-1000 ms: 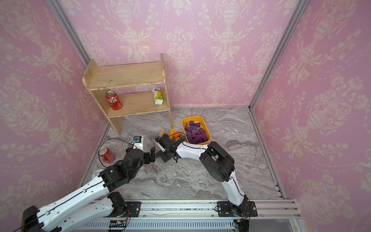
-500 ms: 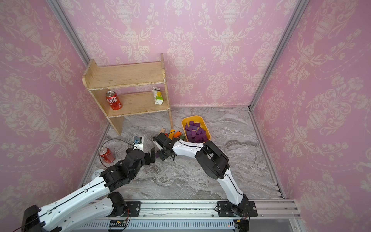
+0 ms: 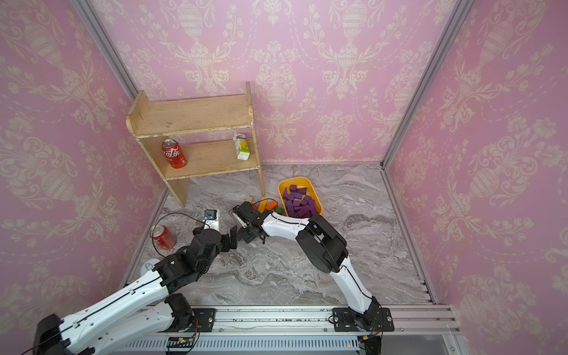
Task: Pick purple bricks into the storage bin
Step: Pick up the building block from the center of the board, then place the building block in the storage box.
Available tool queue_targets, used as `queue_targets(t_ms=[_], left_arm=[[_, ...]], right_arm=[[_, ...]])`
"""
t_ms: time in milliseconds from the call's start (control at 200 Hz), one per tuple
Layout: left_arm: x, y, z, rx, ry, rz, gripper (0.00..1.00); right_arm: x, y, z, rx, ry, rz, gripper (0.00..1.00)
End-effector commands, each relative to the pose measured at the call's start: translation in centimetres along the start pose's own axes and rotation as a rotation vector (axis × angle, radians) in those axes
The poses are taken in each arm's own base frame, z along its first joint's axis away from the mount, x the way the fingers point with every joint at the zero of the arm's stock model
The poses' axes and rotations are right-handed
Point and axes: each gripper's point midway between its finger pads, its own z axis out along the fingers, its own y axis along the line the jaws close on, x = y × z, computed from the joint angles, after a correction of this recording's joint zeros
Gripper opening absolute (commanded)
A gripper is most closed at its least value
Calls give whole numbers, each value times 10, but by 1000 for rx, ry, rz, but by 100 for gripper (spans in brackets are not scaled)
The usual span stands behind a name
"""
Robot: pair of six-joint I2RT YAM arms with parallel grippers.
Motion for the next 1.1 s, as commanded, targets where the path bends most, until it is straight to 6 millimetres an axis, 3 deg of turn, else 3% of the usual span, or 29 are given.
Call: queue_targets(t_ms=[0,120,350,500,580,666,686,731,861,1001,1096], left_arm=[[-2,5,2,-22,-14,-13,99],[-8,0,5,-1,-27,-12,99],[-32,-16,16,26,-24,56,99],[-47,-28,24,48,-36,82,99],[-43,-33,32,62,-23,100,99],[-36,-43,43,91,-3,126,99],[-47,-49,43,106,-19,117,99],[-42,-54,51,112,7,130,99],[-32,-64,67,115,82,175,99],[-30,-70,76,113,98,191,99],[-28,-70,81,112,100,188,99]], right_arm=[[7,-16,-16,23,0,45,26],[-7,-27,-48,-74,-77,123,27],[-28,-85,-116,-32,-185,205,29],[-27,-131,-147,-9,-247,312,29],[-21,-157,-160,30,-267,355,29],[-15,-179,-169,52,-287,407,29],[-14,-185,-171,61,-294,419,29],[-10,-196,-172,82,-299,444,30],[3,-223,-162,127,-274,507,30],[14,-242,-151,156,-243,545,31],[18,-247,-151,161,-240,555,40]])
